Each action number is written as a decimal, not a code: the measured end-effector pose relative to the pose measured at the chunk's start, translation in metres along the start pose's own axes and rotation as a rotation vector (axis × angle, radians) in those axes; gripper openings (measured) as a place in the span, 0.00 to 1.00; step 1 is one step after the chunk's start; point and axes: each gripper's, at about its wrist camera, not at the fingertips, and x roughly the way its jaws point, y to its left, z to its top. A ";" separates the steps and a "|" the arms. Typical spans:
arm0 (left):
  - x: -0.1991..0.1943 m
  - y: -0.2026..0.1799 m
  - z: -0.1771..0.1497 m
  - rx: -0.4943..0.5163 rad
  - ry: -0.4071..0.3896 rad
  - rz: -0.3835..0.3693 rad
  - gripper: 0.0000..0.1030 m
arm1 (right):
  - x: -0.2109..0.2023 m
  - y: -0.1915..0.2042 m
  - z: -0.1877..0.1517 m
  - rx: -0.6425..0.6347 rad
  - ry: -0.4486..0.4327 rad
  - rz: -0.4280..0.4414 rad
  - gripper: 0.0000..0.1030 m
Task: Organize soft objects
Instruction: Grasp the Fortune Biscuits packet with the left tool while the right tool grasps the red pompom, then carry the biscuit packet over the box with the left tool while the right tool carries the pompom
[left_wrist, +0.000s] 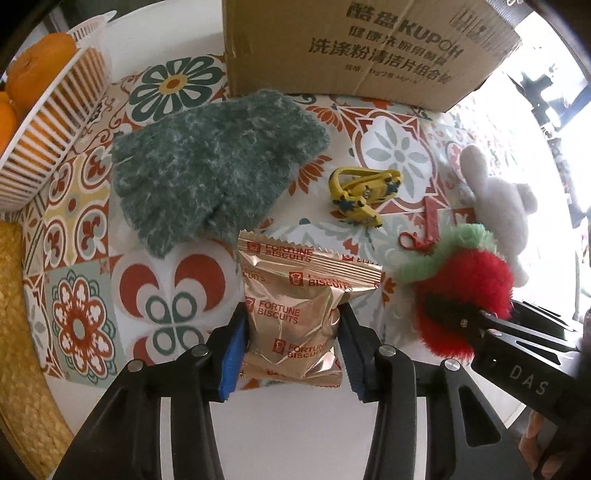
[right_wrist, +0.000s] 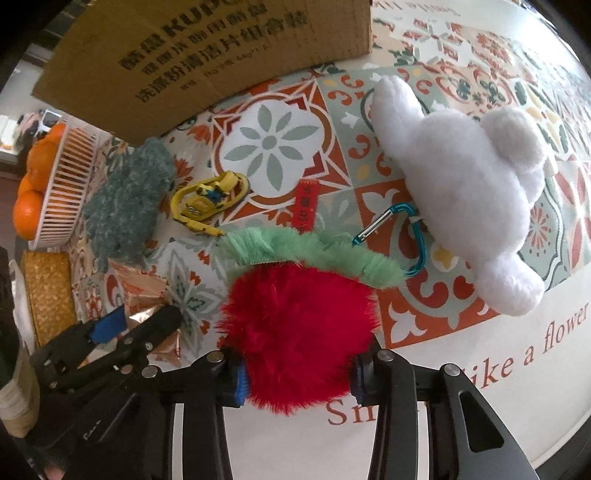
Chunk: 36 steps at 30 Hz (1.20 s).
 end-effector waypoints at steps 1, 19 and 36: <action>-0.004 0.000 -0.004 -0.004 -0.009 -0.002 0.45 | -0.005 0.000 -0.003 -0.008 -0.010 0.000 0.40; -0.110 -0.016 -0.017 -0.060 -0.264 0.017 0.45 | -0.087 0.009 -0.007 -0.119 -0.216 0.038 0.40; -0.174 -0.039 0.009 -0.048 -0.440 0.016 0.45 | -0.163 0.019 0.012 -0.188 -0.393 0.088 0.40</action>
